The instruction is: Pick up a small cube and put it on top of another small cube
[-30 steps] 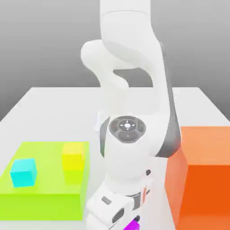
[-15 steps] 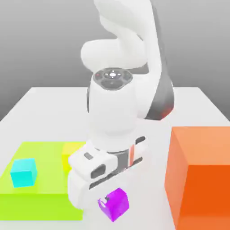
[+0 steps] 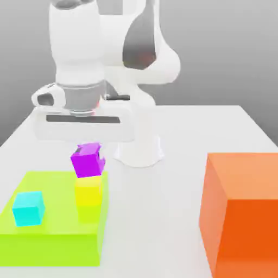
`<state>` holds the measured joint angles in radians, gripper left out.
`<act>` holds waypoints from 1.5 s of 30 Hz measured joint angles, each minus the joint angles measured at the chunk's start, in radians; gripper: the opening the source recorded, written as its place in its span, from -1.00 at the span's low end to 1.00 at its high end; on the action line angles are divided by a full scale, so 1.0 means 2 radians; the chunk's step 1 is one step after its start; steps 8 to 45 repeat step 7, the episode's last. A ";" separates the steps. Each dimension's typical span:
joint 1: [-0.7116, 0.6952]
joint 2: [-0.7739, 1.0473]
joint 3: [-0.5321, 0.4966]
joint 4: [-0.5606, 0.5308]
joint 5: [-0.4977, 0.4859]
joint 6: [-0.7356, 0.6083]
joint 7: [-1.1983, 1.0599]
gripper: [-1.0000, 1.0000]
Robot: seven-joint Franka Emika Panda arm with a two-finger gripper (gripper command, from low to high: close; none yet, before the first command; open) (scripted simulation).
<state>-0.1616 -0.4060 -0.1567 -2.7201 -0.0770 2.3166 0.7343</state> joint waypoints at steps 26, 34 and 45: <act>-0.004 0.056 -0.004 -0.032 0.002 0.088 0.006 1.00; -0.004 0.056 -0.004 -0.032 0.002 0.088 0.006 1.00; -0.004 0.056 -0.004 -0.032 0.002 0.088 0.006 1.00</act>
